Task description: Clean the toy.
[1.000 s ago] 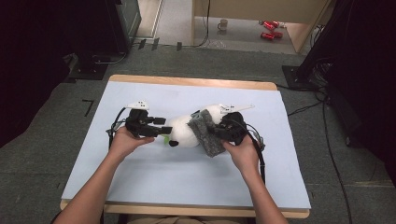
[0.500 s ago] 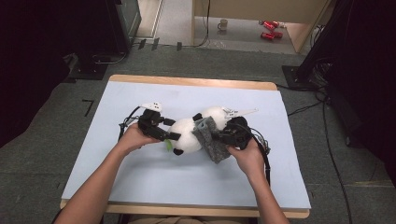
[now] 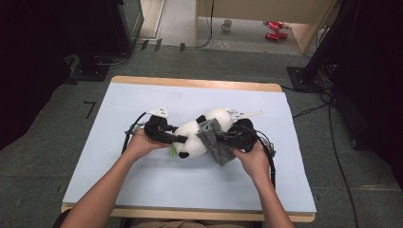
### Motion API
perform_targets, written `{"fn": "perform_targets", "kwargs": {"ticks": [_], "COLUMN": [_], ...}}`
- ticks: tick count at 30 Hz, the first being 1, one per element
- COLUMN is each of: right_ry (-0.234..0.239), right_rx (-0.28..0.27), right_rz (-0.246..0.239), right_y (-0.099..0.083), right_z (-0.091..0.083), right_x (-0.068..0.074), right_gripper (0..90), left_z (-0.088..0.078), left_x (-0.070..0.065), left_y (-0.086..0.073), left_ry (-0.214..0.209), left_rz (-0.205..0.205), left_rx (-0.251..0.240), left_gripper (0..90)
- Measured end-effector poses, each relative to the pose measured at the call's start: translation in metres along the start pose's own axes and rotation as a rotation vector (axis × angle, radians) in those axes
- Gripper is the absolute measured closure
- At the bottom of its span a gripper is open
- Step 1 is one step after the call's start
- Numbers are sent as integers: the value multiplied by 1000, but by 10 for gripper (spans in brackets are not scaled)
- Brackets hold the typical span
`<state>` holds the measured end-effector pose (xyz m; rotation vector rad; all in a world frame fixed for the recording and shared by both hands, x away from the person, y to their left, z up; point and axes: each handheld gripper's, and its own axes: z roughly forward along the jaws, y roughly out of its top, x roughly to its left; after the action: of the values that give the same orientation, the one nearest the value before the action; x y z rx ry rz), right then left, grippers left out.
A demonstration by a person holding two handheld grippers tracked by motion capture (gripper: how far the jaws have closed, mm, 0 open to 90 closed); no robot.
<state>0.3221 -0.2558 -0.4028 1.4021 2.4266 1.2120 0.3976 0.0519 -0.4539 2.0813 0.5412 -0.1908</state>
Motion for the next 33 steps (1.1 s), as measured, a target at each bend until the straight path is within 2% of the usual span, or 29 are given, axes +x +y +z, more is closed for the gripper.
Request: {"fn": "perform_targets", "kwargs": {"ticks": [1, 2, 4, 5, 6, 7, 8, 9, 10, 11, 12, 13, 14, 15, 16, 17, 19, 22, 25, 27, 28, 31, 33], "right_ry": [7, 7, 2, 0, 0, -7, -17, -22, -22, -29, -29, -28, -23, -23, -17, 10, 18, 80, 65, 50, 17, -15, -11], "right_rx": [-7, -7, -21, -39, -39, -46, -84, -97, -97, -125, -125, -145, -149, -149, -156, -163, -165, -149, -105, -85, -61, -34, -35], "right_rz": [8, 8, 4, 0, 0, 2, -3, -8, -8, -12, -12, -22, -27, -27, -34, -45, -51, -104, -136, -133, -126, -92, -70], "right_y": [1, 1, 1, 3, 3, 4, 8, 9, 9, 13, 13, 15, 16, 16, 18, 21, 22, 27, 26, 24, 20, 13, 11], "right_z": [-2, -2, -3, -7, -7, -10, -17, -20, -20, -26, -26, -31, -32, -32, -34, -33, -32, -22, -9, -4, 6, 16, 18], "right_x": [0, 0, 0, 1, 1, 1, 2, 3, 3, 6, 6, 10, 11, 11, 14, 22, 25, 45, 53, 53, 47, 35, 29], "right_gripper": [809, 809, 809, 809, 809, 809, 809, 810, 810, 810, 810, 810, 810, 810, 810, 810, 810, 810, 810, 810, 810, 810, 810], "left_z": [-3, -3, -6, -10, -10, -14, -17, -23, -23, -28, -28, -31, -32, -32, -31, -27, -23, -11, 1, 3, 4, 5, 6], "left_x": [-4, -4, -8, -11, -11, -15, -19, -26, -26, -30, -30, -28, -27, -27, -27, -31, -36, -47, -54, -56, -57, -57, -57], "left_y": [2, 2, 3, 5, 5, 8, 11, 15, 15, 16, 16, 13, 10, 10, 7, 7, 8, 9, 5, 3, 3, 1, 0], "left_ry": [25, 25, 44, 49, 49, 73, 98, 150, 150, 215, 215, 275, 300, 300, 310, 345, 359, 367, 353, 354, 351, 343, 335], "left_rz": [6, 6, -6, -22, -22, -18, -12, -12, -12, -40, -40, -77, -97, -97, -134, -151, -143, -124, -114, -103, -101, -93, -81], "left_rx": [-4, -4, -35, -69, -69, -88, -102, -124, -124, -133, -133, -136, -142, -142, -159, -169, -166, -143, -123, -121, -118, -127, -124], "left_gripper": [608, 623, 640, 655, 658, 658, 659, 659, 659, 657, 656, 654, 651, 648, 648, 640, 639, 617, 612, 612, 608, 590, 567]}}
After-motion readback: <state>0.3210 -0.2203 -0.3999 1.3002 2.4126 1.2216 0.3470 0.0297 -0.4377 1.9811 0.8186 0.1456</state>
